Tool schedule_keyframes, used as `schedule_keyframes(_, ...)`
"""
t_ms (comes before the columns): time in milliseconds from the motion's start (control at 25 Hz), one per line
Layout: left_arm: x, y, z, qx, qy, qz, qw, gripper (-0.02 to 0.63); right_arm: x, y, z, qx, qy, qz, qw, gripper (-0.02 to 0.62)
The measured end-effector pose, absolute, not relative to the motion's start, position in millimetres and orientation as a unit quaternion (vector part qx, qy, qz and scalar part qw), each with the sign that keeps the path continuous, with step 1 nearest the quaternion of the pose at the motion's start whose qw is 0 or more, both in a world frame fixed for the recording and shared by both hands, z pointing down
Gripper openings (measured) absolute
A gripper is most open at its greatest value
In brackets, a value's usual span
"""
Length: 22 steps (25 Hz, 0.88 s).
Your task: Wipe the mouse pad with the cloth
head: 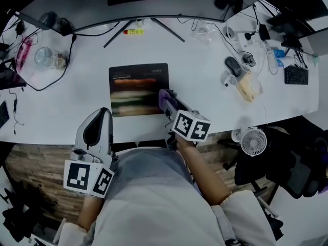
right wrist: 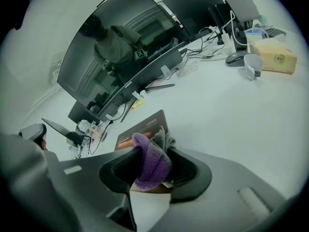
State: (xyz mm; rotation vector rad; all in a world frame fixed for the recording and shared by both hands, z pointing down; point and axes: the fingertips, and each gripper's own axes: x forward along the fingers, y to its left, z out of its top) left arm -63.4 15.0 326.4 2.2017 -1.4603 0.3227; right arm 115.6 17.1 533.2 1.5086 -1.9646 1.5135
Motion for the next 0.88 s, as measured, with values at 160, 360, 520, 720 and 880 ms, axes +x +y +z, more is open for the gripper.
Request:
schedule_keyframes(160,-65.8,17.4,326.4,0.802,-0.534,0.113,0.242,0.0,109.6,21.5,533.7,0.516,-0.672,0.516,0.122,0.158)
schedule_keyframes(360,-69.6,20.6,326.0,0.8,-0.537,0.108,0.245,0.0,94.3,25.0,533.5,0.507,-0.679,0.518,0.121,0.158)
schedule_keyframes(520,-74.6,22.9,326.3,0.798,-0.54,0.109,0.245,0.0,81.0,28.4,533.4,0.497,-0.685,0.517,0.129,0.158)
schedule_keyframes(720,-78.2,25.8,327.7,0.796,-0.541,0.109,0.246,0.0,68.5,30.0,533.9,0.489,-0.69,0.516,0.134,0.158)
schedule_keyframes(880,-81.0,27.6,328.1,0.796,-0.542,0.11,0.248,0.0,60.8,29.8,533.9,0.485,-0.692,0.52,0.131,0.158)
